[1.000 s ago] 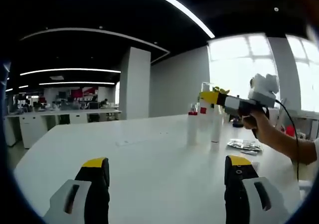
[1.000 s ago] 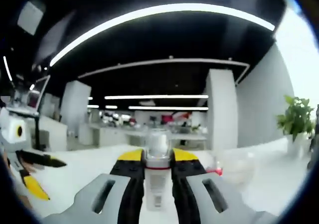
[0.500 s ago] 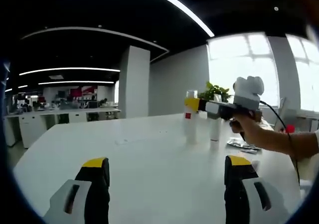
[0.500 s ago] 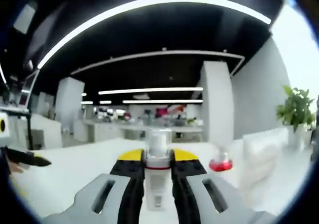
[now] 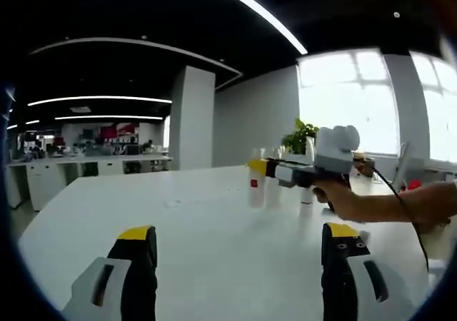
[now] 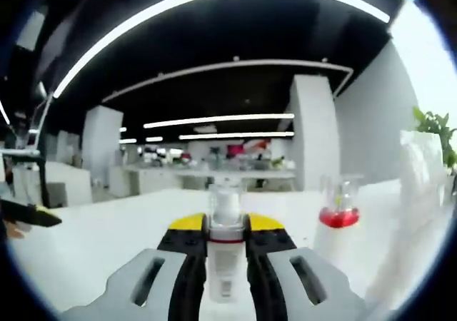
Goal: Arrange the skincare products in the storage area until every visible bottle or jar stands upright without overlapping.
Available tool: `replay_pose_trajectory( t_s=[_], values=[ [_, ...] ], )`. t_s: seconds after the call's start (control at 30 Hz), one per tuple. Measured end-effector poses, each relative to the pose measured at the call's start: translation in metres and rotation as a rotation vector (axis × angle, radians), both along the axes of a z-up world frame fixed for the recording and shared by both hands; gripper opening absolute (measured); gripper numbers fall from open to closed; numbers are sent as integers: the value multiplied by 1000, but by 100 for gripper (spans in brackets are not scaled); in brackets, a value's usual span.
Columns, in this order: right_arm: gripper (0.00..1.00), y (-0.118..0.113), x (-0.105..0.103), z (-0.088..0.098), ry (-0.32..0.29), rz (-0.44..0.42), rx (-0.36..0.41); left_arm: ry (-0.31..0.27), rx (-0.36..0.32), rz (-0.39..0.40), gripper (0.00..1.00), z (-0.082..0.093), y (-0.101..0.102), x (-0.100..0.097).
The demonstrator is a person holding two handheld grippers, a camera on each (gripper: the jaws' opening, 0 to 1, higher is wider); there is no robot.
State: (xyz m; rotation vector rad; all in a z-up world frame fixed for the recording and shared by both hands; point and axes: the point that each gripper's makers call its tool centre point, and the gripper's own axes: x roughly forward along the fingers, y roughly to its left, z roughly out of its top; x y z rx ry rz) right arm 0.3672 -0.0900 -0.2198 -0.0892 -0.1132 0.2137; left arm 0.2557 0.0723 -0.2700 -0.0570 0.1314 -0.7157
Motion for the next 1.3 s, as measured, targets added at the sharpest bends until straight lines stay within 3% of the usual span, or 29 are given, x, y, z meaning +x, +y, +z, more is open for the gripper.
replay_pose_trajectory(
  t_s=[0.17, 0.2, 0.3, 0.33, 0.47, 0.6, 0.87, 1.3],
  values=[
    [18, -1, 4, -3, -2, 1, 29, 2, 0, -1, 99, 0, 0, 2],
    [18, -6, 13, -4, 1, -13, 33, 1, 2, 0, 99, -1, 0, 2],
    [18, -15, 20, -11, 31, -61, 39, 2, 2, 1, 99, -1, -1, 3],
    [18, -15, 27, -12, 33, -41, 108, 2, 1, -1, 99, -1, -1, 3],
    [18, -25, 36, -25, 72, -82, 112, 3, 8, 0, 99, -3, -2, 4],
    [18, -25, 29, -30, 77, -84, 145, 3, 8, 0, 99, -3, -2, 5],
    [18, -14, 28, -29, 41, -87, 5, 4, 12, 2, 98, -4, -2, 5],
    [18, -7, 23, -36, 47, -84, 8, 7, 27, -2, 98, -6, -4, 5]
  ],
)
